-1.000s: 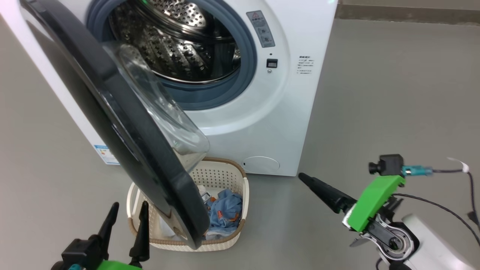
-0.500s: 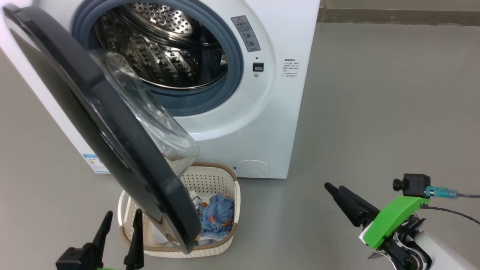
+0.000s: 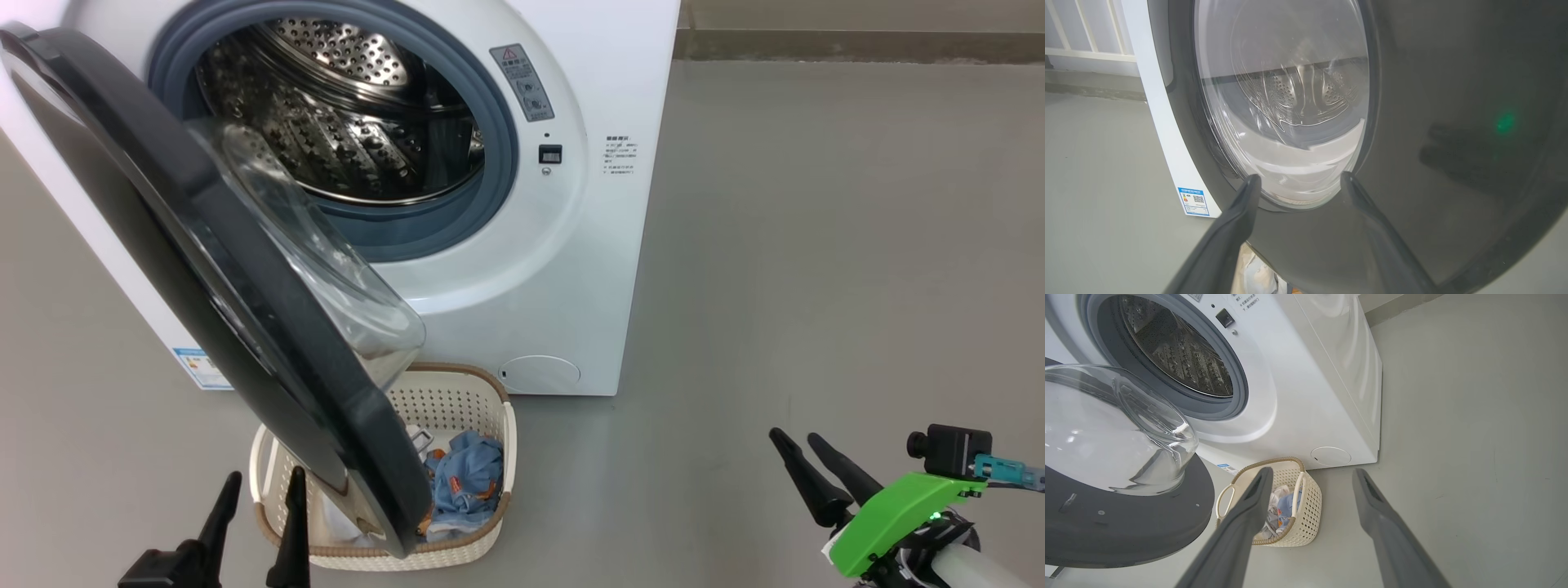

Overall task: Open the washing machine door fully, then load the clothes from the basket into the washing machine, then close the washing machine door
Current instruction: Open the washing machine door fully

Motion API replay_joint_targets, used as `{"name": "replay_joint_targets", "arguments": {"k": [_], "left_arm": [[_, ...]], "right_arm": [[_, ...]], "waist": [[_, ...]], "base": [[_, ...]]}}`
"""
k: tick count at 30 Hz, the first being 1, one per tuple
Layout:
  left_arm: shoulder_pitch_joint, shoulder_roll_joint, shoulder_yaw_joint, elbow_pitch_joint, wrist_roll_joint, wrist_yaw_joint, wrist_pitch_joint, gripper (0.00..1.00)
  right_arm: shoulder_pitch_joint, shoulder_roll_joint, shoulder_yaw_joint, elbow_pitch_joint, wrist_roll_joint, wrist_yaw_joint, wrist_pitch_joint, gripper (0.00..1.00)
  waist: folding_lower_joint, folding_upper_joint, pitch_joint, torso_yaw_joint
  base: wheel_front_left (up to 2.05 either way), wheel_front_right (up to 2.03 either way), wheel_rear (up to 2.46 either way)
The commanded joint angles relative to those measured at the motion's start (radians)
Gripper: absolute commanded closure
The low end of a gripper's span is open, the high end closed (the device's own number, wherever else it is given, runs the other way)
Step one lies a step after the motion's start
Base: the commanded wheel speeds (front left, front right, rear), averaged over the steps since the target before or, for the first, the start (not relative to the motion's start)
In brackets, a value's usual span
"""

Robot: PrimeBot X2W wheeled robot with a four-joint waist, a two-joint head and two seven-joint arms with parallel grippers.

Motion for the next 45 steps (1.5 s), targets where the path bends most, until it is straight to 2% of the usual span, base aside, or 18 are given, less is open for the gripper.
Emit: {"name": "replay_joint_targets", "arguments": {"k": [1, 3, 9, 10, 18, 24, 33, 45], "left_arm": [[-0.016, 0.012, 0.036, -0.023, 0.008, -0.003, -0.006, 0.00], [-0.014, 0.012, 0.037, -0.024, 0.008, -0.003, -0.006, 0.00], [-0.012, 0.012, 0.039, -0.026, 0.011, -0.003, -0.006, 0.00], [-0.012, 0.012, 0.039, -0.026, 0.011, -0.003, -0.006, 0.00], [-0.008, 0.011, 0.036, -0.028, 0.014, -0.003, -0.006, 0.00], [-0.008, 0.011, 0.034, -0.030, 0.016, -0.003, -0.006, 0.00], [-0.014, 0.011, 0.035, -0.028, 0.018, -0.003, -0.006, 0.00], [-0.027, 0.012, 0.043, -0.017, 0.016, -0.003, -0.006, 0.00]], "right_arm": [[0.006, -0.020, 0.001, 0.002, -0.028, 0.002, -0.018, 0.00], [0.003, -0.016, -0.023, 0.014, -0.067, 0.002, -0.021, 0.00], [0.040, 0.022, -0.191, -0.012, -0.268, 0.002, -0.021, 0.00], [0.040, 0.022, -0.191, -0.012, -0.268, 0.002, -0.021, 0.00], [0.135, 0.097, -0.412, -0.110, -0.562, 0.002, -0.022, 0.00], [0.186, 0.151, -0.549, -0.165, -0.740, 0.002, -0.022, 0.00], [0.241, 0.204, -0.618, -0.190, -0.860, 0.002, -0.022, 0.00], [0.267, 0.228, -0.644, -0.177, -0.901, 0.002, -0.022, 0.00]], "waist": [[0.0000, 0.0000, -0.002, 0.000], [0.0000, 0.0000, -0.001, -0.001], [0.0000, 0.0000, 0.002, -0.001], [0.0000, 0.0000, 0.002, -0.001], [0.0000, 0.0000, -0.002, 0.002], [0.0000, 0.0000, -0.001, 0.006], [0.0000, 0.0000, 0.003, 0.009], [0.0000, 0.0000, 0.008, 0.011]], "base": [[0.00, 0.00, 0.00], [0.00, 0.00, 0.00], [0.00, 0.00, 0.00], [0.00, 0.00, 0.00], [0.00, 0.00, 0.00], [0.00, 0.00, 0.00], [0.00, 0.00, 0.00], [0.00, 0.00, 0.00]]}}
